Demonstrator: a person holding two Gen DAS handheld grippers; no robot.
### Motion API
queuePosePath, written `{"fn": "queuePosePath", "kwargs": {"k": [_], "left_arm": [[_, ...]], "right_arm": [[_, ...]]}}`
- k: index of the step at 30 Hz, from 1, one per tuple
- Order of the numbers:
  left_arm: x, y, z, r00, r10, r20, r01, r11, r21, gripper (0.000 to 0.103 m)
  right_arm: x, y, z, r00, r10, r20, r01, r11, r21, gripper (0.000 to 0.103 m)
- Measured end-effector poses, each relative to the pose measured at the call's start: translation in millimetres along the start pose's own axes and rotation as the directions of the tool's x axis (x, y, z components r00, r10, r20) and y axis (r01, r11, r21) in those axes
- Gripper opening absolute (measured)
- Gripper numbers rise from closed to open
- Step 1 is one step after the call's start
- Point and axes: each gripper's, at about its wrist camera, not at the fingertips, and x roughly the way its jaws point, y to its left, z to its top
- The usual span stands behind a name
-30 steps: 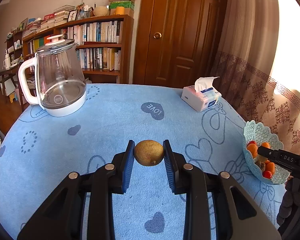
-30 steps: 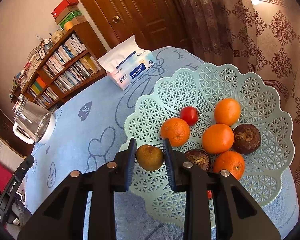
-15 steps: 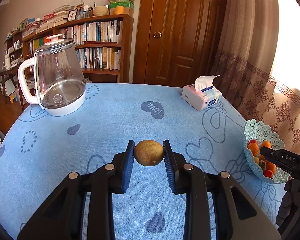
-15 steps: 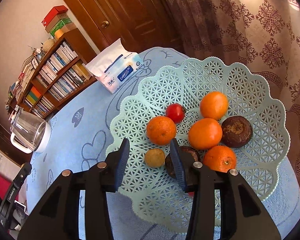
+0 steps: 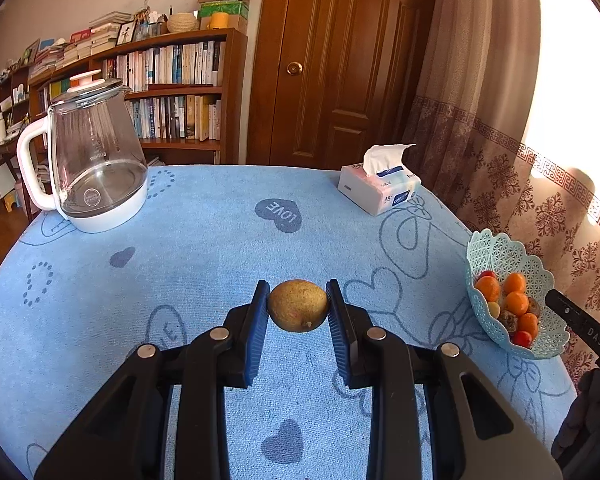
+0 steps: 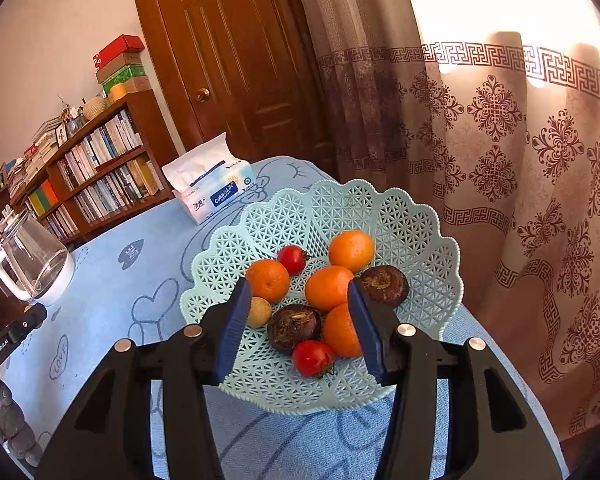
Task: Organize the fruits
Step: 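Carry the yellow-brown fruit into the teal basket and open the right tool, then lower the yellow-brown fruit into the teal basket and open the left tool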
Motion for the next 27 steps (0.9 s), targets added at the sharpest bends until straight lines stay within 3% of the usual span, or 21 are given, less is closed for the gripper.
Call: {"fn": "queuePosePath", "kwargs": {"k": [5,9,23,27], "left_arm": [[1.9,-12.2,-4.4,1.000,-0.024,-0.010,0.024,0.999,0.021,0.029],[2.0,-28.3,-10.1,0.999,-0.049,-0.019,0.050,0.997,0.056,0.029],[9.6,-108.6,-17.4,0.981,-0.171,-0.087,0.184,0.968,0.169,0.029],[16.3,-132.7,-18.0,0.973,-0.205,-0.105,0.223,0.955,0.195,0.029]], "right_arm": [[-17.1,-7.6,-11.8,0.998,-0.038,0.056,0.039,0.999,-0.031,0.061],[-21.7,-10.8,-18.9,0.996,-0.044,0.072,0.047,0.998,-0.039,0.061],[-26.8,-26.2,-27.6,0.994,-0.046,0.098,0.040,0.997,0.061,0.064],[-28.0,-27.0,-32.0,0.994,-0.039,0.104,0.030,0.996,0.084,0.075]]}}
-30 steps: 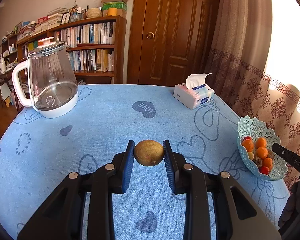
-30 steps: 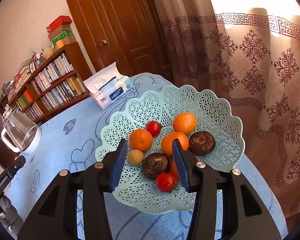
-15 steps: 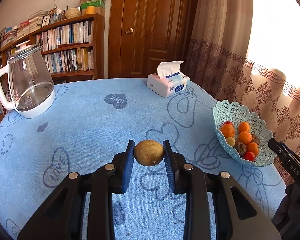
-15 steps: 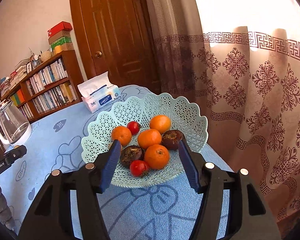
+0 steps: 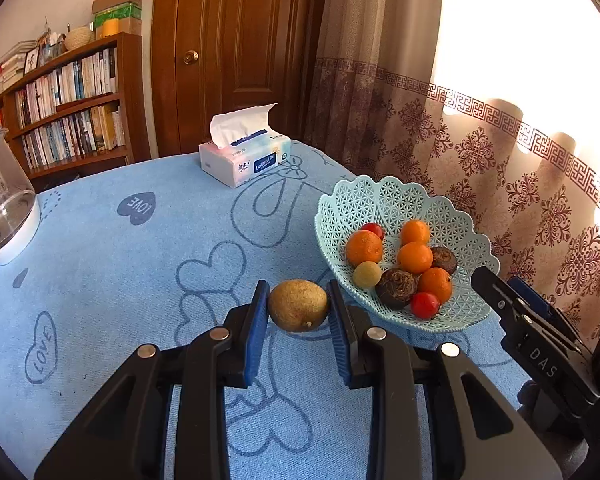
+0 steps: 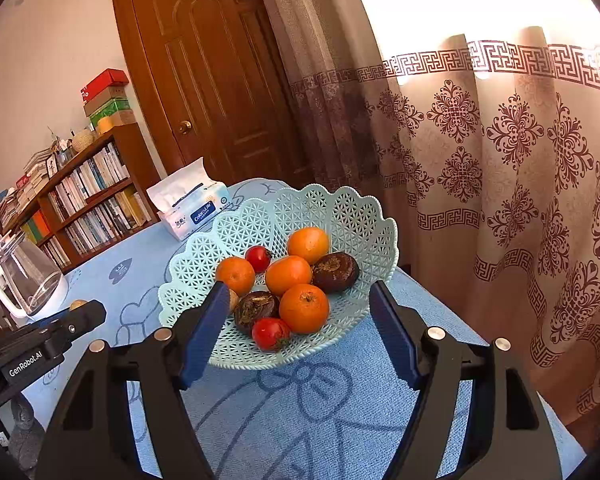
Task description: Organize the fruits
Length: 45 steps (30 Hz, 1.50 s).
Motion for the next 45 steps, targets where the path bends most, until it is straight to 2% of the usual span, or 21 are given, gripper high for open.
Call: {"fn": "queuePosePath", "kwargs": {"k": [3,10,18,20,21,22,25,30,33,36,39,42,45], "left_arm": [[7.9,-13.9,4.7,1.000,-0.019,-0.005,0.019,1.000,0.019,0.029],[27.1,-38.4,13.6,0.998,-0.059,-0.022,0.060,0.997,0.043,0.029],[45.4,-51.9,10.5,0.996,-0.080,-0.050,0.082,0.995,0.050,0.030],[48.4,-49.6,9.1,0.994,-0.083,-0.065,0.085,0.996,0.039,0.037],[48.9,-47.3,8.8,0.995,-0.080,-0.067,0.082,0.996,0.029,0.053],[48.1,-44.1,8.5,0.995,-0.079,-0.061,0.080,0.997,0.014,0.059],[44.9,-33.5,8.7,0.995,-0.082,-0.057,0.081,0.996,-0.022,0.059],[38.8,-13.6,8.0,0.997,-0.057,-0.048,0.054,0.996,-0.067,0.063],[36.6,-5.3,7.3,0.999,-0.016,-0.044,0.013,0.997,-0.081,0.064],[32.4,-1.1,5.1,0.999,0.046,-0.029,-0.048,0.996,-0.071,0.077],[28.4,-0.7,2.7,0.995,0.095,-0.012,-0.095,0.994,-0.047,0.080],[23.9,-2.8,0.7,0.991,0.131,0.012,-0.130,0.991,-0.020,0.089],[19.9,-6.4,-0.1,0.987,0.159,0.028,-0.159,0.987,0.011,0.092]], "right_arm": [[-1.8,-1.7,-0.2,1.000,-0.008,0.011,0.008,1.000,0.011,0.075],[-4.0,-30.7,5.0,0.998,-0.057,0.022,0.053,0.987,0.152,0.077],[-9.4,-29.5,4.8,0.996,-0.067,0.054,0.059,0.988,0.145,0.079],[-10.3,-31.5,5.5,0.995,-0.074,0.060,0.064,0.986,0.155,0.082],[-9.5,-31.4,5.5,0.996,-0.075,0.056,0.065,0.986,0.154,0.082],[-8.6,-31.0,5.2,0.996,-0.074,0.051,0.065,0.986,0.151,0.082],[-8.7,-30.6,5.0,0.996,-0.075,0.050,0.067,0.987,0.149,0.082],[-11.0,-35.5,5.8,0.994,-0.085,0.062,0.073,0.982,0.177,0.086],[-9.4,-33.8,5.3,0.995,-0.083,0.055,0.073,0.983,0.169,0.087],[-10.4,-33.9,5.5,0.995,-0.082,0.060,0.071,0.983,0.170,0.092],[-9.9,-34.7,5.7,0.995,-0.083,0.060,0.071,0.982,0.175,0.094],[-8.5,-33.5,5.5,0.995,-0.082,0.053,0.072,0.983,0.168,0.096],[-7.9,-31.9,5.0,0.996,-0.077,0.051,0.067,0.985,0.161,0.099]]}}
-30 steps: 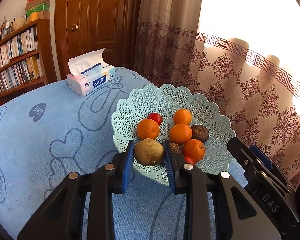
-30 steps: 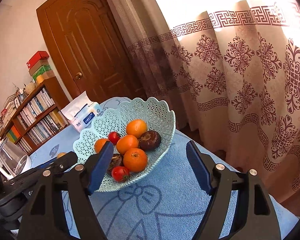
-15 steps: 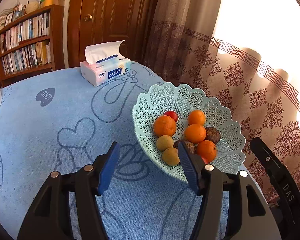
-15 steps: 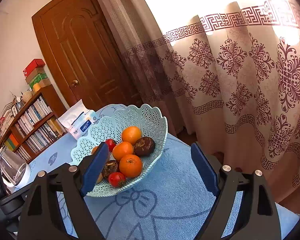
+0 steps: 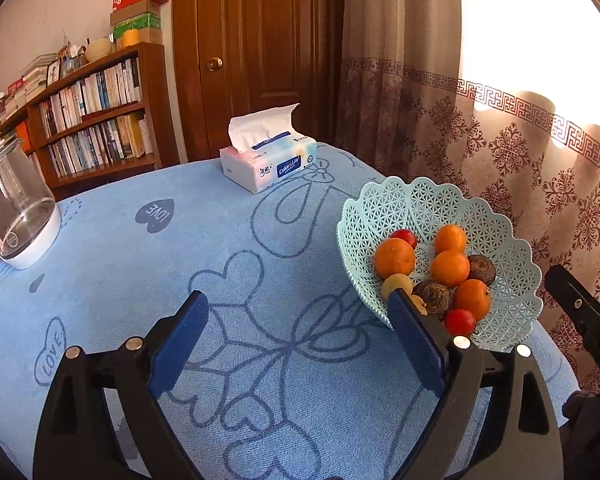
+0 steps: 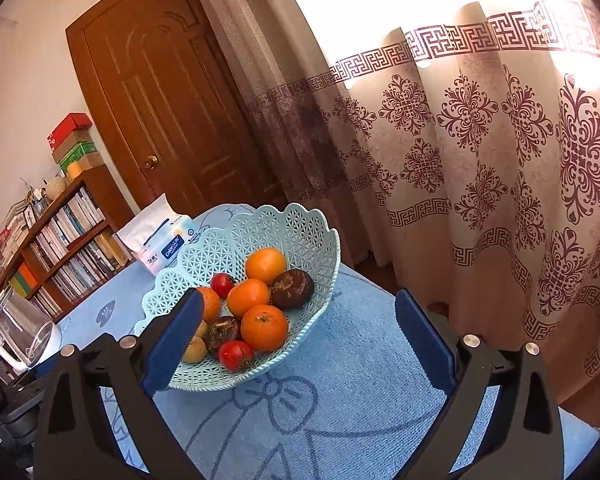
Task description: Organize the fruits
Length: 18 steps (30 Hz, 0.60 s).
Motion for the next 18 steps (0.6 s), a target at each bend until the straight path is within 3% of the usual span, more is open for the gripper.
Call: {"fn": "queuePosePath", "kwargs": {"k": [18], "left_arm": [[-14.3,2.5,0.0,0.988,0.131,0.078,-0.134,0.991,0.030,0.093]], "right_arm": [[-2.1,28.2,-9.5,0.999,0.048,-0.009,-0.049,0.989,-0.141,0.100]]}}
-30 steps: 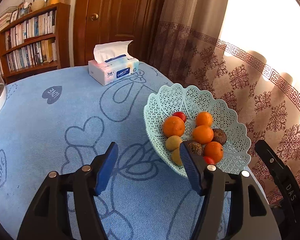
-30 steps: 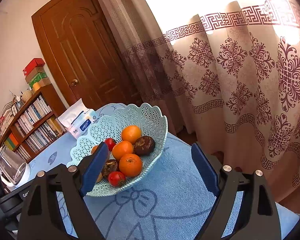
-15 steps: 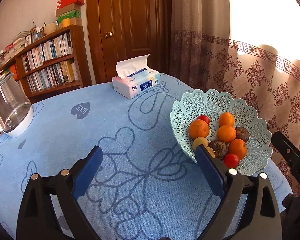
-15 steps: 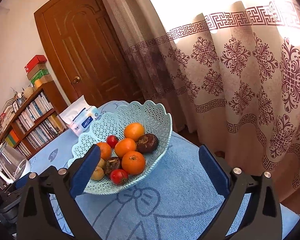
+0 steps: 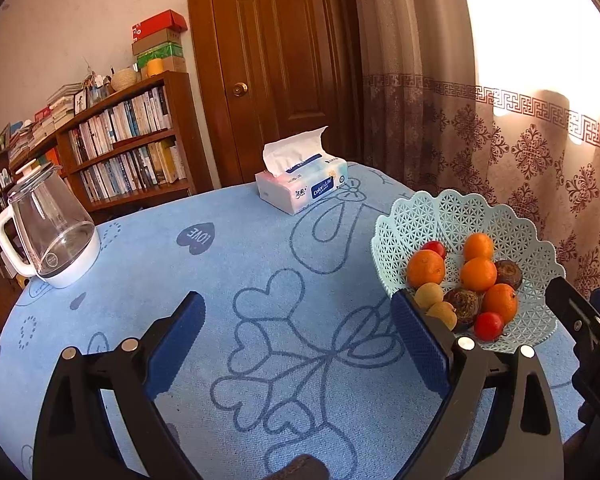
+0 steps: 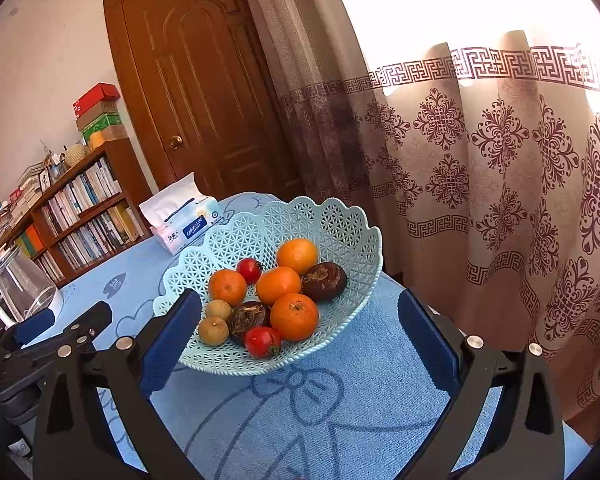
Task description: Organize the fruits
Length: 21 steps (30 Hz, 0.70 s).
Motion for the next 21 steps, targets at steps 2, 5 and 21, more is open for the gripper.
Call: {"fn": "queuePosePath", "kwargs": {"k": [2,5,21], "left_arm": [[-0.8,1.4,0.3,1.000,0.003,0.003,-0.003,1.000,-0.004,0.093],[-1.6,2.4,0.1,1.000,0.019,0.010,-0.019,1.000,-0.001,0.093],[-1.4,-0.2,-3.6,0.996,0.083,0.035,-0.084,0.996,0.040,0.098]], "right_arm": [[0.6,5.0,-1.6,1.000,0.010,-0.007,-0.010,1.000,-0.025,0.100],[2.7,13.1,-4.6,0.999,0.028,-0.025,-0.030,0.998,-0.064,0.100],[2.5,19.2,-6.6,1.000,0.013,-0.024,-0.015,0.995,-0.099,0.100]]}}
